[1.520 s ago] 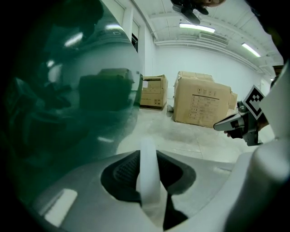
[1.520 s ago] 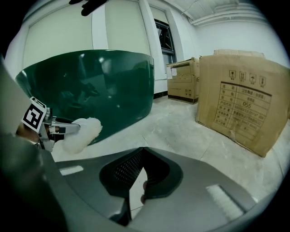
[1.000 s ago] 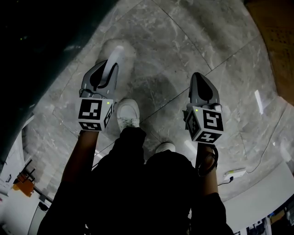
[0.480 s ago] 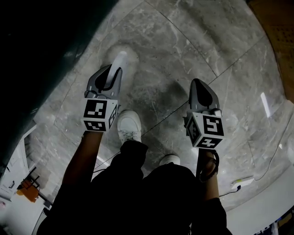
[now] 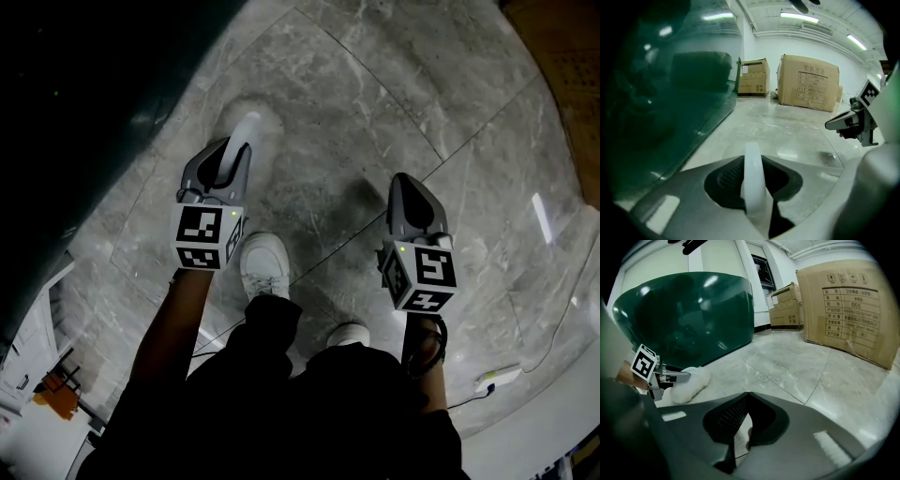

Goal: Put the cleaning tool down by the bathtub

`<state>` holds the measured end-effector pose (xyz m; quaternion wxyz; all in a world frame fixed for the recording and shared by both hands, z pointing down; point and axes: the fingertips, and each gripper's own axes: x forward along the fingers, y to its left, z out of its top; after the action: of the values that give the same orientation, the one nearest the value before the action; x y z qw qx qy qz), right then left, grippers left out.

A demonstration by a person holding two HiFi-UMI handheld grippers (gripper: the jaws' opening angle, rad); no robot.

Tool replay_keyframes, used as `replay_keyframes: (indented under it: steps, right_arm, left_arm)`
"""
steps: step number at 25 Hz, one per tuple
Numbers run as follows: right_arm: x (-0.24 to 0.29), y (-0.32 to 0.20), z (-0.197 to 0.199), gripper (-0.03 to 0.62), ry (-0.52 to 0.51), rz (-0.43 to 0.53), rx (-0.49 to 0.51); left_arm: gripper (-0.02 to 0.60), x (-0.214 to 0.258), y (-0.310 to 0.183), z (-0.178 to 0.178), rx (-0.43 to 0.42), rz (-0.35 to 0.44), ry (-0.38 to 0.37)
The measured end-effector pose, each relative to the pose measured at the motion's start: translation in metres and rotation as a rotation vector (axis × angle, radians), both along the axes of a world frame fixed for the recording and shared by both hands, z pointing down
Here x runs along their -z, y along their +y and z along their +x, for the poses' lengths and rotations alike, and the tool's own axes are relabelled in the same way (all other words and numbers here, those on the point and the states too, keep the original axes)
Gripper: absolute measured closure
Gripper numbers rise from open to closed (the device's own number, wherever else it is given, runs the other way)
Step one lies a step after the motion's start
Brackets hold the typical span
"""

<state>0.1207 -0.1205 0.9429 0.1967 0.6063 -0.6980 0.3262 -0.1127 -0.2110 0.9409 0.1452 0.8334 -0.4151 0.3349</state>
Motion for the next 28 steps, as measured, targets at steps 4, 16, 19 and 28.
replay_keyframes:
  steps: [4, 16, 19, 28]
  right_arm:
    - [0.0, 0.0, 0.0, 0.582, -0.002, 0.003, 0.006]
    - [0.002, 0.003, 0.002, 0.582, -0.009, 0.019, 0.018]
    - [0.005, 0.004, 0.003, 0.582, -0.001, 0.03, 0.017]
    - [0.022, 0.006, 0.007, 0.582, 0.016, 0.049, 0.011]
  left_arm:
    - [0.488, -0.002, 0.0, -0.001, -0.003, -0.009, -0.007]
    - [0.375, -0.001, 0.006, 0.0, -0.047, -0.01, -0.03]
    - [0.347, 0.007, 0.007, 0.002, -0.067, 0.001, -0.03]
    - [0.331, 0.038, 0.008, 0.004, -0.072, 0.056, -0.01]
